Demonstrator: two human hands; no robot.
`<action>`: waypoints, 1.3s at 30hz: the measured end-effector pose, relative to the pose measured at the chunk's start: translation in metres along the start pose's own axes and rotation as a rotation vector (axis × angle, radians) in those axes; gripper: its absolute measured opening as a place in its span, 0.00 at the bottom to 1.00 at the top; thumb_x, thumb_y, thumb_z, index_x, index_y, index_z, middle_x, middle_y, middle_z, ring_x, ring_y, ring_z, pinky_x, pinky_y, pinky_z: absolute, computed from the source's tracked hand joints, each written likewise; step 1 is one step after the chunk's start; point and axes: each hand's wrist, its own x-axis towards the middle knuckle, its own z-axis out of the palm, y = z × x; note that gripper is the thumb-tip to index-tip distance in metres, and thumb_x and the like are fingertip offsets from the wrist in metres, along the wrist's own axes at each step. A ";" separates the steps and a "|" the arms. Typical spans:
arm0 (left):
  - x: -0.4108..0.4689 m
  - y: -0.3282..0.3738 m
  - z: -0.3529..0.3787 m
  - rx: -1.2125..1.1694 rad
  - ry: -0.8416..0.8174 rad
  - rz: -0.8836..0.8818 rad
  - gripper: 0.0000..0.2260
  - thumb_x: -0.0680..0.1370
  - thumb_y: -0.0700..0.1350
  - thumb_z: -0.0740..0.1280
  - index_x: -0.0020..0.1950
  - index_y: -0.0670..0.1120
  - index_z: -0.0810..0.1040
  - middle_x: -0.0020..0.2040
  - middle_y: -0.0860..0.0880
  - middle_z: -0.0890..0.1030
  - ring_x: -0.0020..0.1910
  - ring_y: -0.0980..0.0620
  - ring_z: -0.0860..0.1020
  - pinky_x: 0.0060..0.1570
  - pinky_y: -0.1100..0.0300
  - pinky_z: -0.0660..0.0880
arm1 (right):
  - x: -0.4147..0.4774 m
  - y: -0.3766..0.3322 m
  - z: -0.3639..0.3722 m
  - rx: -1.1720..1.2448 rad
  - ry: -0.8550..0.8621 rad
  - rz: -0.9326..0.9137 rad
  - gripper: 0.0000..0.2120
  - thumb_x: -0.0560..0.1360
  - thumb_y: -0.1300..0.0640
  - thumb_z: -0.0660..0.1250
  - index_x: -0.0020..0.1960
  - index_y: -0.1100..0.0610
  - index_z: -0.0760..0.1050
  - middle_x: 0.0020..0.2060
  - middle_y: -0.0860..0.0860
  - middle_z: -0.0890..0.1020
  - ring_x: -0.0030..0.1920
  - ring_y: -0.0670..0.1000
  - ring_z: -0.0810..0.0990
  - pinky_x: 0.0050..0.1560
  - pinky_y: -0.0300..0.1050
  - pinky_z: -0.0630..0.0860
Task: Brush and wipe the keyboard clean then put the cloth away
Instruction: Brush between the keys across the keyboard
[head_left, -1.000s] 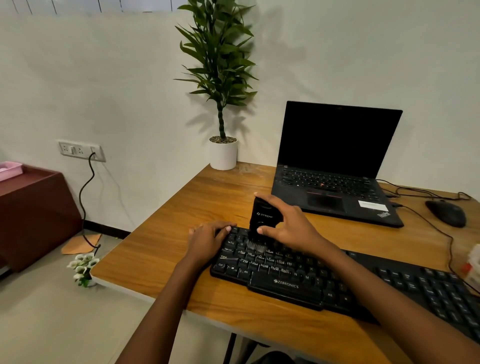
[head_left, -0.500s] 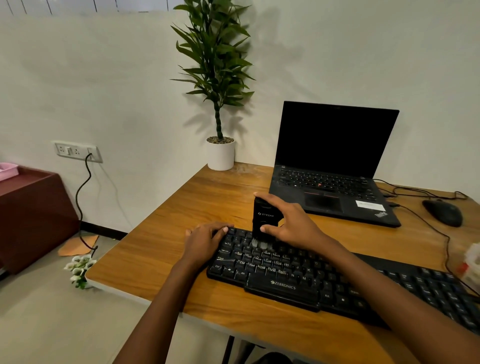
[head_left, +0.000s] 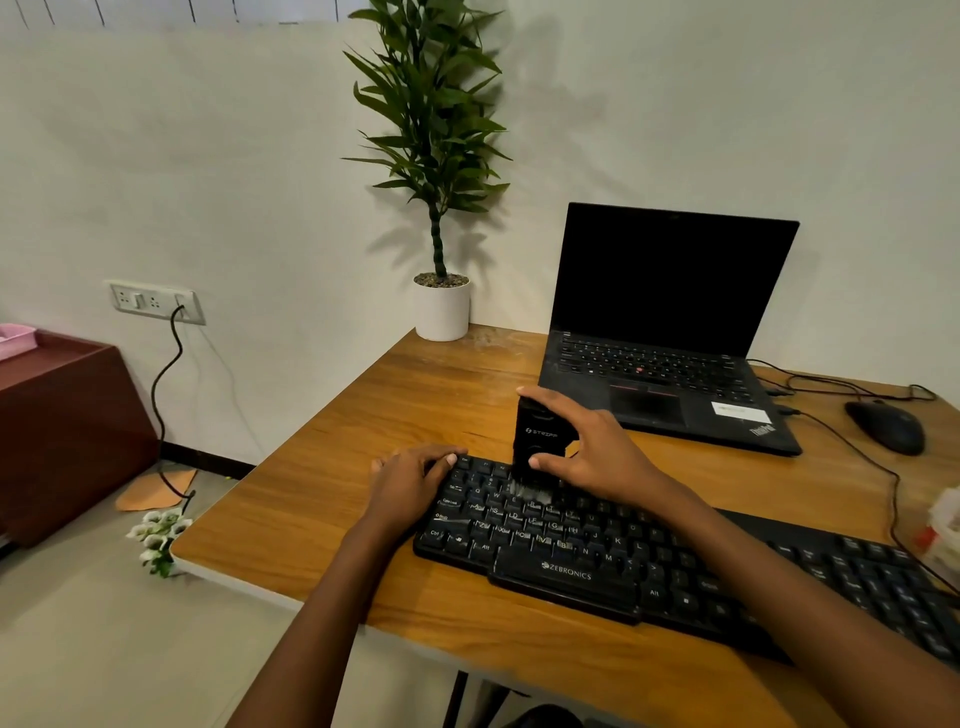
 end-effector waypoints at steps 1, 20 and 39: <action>0.000 0.000 0.000 0.001 0.001 0.000 0.11 0.80 0.51 0.60 0.60 0.58 0.78 0.63 0.56 0.77 0.64 0.53 0.71 0.62 0.54 0.53 | -0.002 0.000 0.000 0.006 -0.005 -0.009 0.35 0.70 0.59 0.73 0.66 0.34 0.59 0.59 0.50 0.78 0.40 0.49 0.80 0.37 0.33 0.75; -0.002 0.002 0.000 -0.031 0.019 0.003 0.11 0.80 0.51 0.60 0.60 0.57 0.78 0.62 0.56 0.78 0.64 0.53 0.71 0.56 0.58 0.51 | -0.011 0.004 -0.013 -0.028 -0.087 0.051 0.35 0.69 0.56 0.73 0.68 0.37 0.61 0.60 0.46 0.76 0.54 0.49 0.78 0.51 0.39 0.76; -0.001 0.001 0.000 -0.021 0.008 0.001 0.11 0.80 0.51 0.60 0.60 0.57 0.78 0.63 0.55 0.78 0.65 0.50 0.71 0.63 0.53 0.53 | -0.019 0.003 -0.008 0.015 -0.009 0.010 0.35 0.70 0.60 0.73 0.65 0.34 0.61 0.59 0.46 0.77 0.47 0.46 0.80 0.39 0.35 0.77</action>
